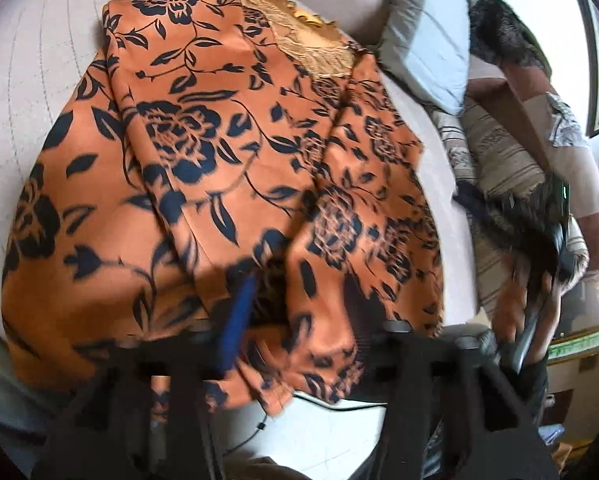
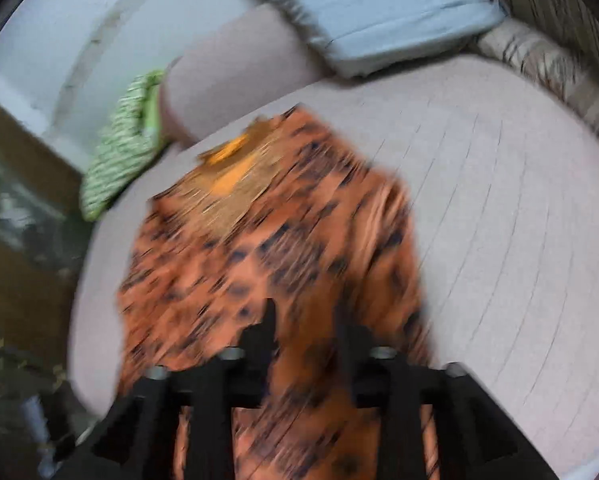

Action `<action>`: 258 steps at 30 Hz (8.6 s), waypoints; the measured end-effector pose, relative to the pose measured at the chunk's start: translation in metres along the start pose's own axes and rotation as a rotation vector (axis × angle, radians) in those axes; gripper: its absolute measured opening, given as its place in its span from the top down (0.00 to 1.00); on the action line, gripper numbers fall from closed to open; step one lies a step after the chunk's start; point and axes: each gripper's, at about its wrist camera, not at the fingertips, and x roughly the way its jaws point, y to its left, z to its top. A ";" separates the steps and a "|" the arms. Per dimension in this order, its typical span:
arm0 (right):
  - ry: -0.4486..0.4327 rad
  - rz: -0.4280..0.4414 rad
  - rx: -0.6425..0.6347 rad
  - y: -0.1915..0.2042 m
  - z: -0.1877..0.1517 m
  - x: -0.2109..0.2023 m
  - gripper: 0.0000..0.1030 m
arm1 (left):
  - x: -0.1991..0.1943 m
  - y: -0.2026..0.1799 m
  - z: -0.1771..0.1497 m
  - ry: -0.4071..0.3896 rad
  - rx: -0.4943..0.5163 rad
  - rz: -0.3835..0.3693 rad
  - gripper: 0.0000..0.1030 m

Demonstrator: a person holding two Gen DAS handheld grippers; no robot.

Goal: Fold small clothes

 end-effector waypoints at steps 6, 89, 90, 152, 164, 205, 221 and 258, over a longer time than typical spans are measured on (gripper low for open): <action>0.126 0.142 0.067 0.018 -0.118 0.002 0.67 | 0.010 -0.029 -0.026 -0.020 0.172 0.132 0.51; 0.047 -0.284 -0.137 -0.010 0.262 0.198 0.91 | 0.068 0.087 0.370 -0.211 -0.054 0.512 0.92; 0.027 -0.268 -0.145 -0.007 0.263 0.189 0.91 | 0.057 0.081 0.369 -0.228 -0.059 0.497 0.91; -0.030 -0.170 0.132 -0.020 -0.119 -0.053 0.69 | -0.078 0.032 -0.052 -0.142 -0.196 0.222 0.48; -0.001 -0.377 0.000 -0.013 -0.120 -0.038 0.90 | -0.051 0.030 -0.045 -0.167 -0.066 0.586 0.99; -0.039 -0.133 0.221 -0.100 0.041 0.024 1.00 | -0.054 0.129 0.118 -0.256 -0.263 0.352 0.86; 0.042 -0.045 0.251 -0.091 0.031 0.051 0.77 | -0.039 0.104 0.102 -0.200 -0.197 0.425 0.85; 0.120 -0.399 0.036 -0.020 -0.106 0.011 0.89 | -0.058 0.083 -0.001 -0.188 -0.208 0.510 0.88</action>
